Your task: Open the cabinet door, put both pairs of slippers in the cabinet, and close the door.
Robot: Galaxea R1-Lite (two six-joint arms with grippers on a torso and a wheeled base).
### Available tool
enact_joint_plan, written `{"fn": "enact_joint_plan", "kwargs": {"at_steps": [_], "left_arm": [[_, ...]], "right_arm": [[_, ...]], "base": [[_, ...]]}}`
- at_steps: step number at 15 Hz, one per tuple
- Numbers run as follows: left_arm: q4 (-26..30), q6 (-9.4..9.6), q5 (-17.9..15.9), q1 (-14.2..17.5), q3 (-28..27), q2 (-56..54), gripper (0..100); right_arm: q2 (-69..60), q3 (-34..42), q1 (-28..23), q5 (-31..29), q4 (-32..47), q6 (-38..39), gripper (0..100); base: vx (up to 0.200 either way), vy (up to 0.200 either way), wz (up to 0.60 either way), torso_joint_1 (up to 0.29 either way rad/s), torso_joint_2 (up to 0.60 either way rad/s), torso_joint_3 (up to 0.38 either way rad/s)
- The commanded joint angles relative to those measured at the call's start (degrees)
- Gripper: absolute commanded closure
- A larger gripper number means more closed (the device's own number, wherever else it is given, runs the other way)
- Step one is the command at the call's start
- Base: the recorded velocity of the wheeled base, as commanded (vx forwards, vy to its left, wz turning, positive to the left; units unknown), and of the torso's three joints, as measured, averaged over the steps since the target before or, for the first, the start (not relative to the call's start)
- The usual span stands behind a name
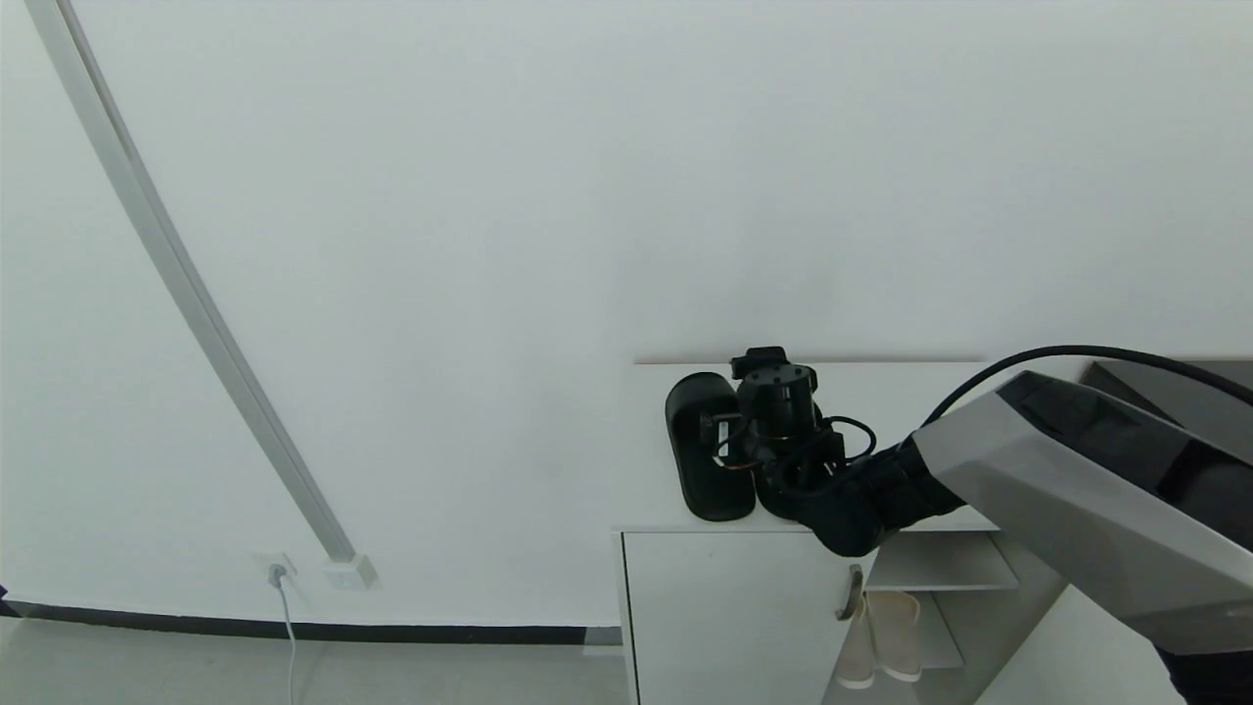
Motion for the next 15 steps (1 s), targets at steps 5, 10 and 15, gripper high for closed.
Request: {"fn": "enact_joint_plan", "kwargs": {"at_steps": [5,10,15], "left_arm": [[0.0,-0.12,-0.1,0.0,0.0,0.0,100],[0.0,-0.21,0.0,0.0,0.0,0.0,100],[0.0,-0.21,0.0,0.0,0.0,0.0,100]], "right_arm": [[3.5,-5.1,-0.6,0.0,2.0,0.0,0],[3.2,-4.8,-0.6,0.0,1.9,0.0,100],[-3.4,-0.1,0.2,0.1,1.7,0.0,100]], "base": [[0.000,0.000,0.00,0.000,0.00,0.000],[0.000,0.000,0.00,0.000,0.00,0.000],[0.000,0.000,0.00,0.000,0.00,0.000]]}}
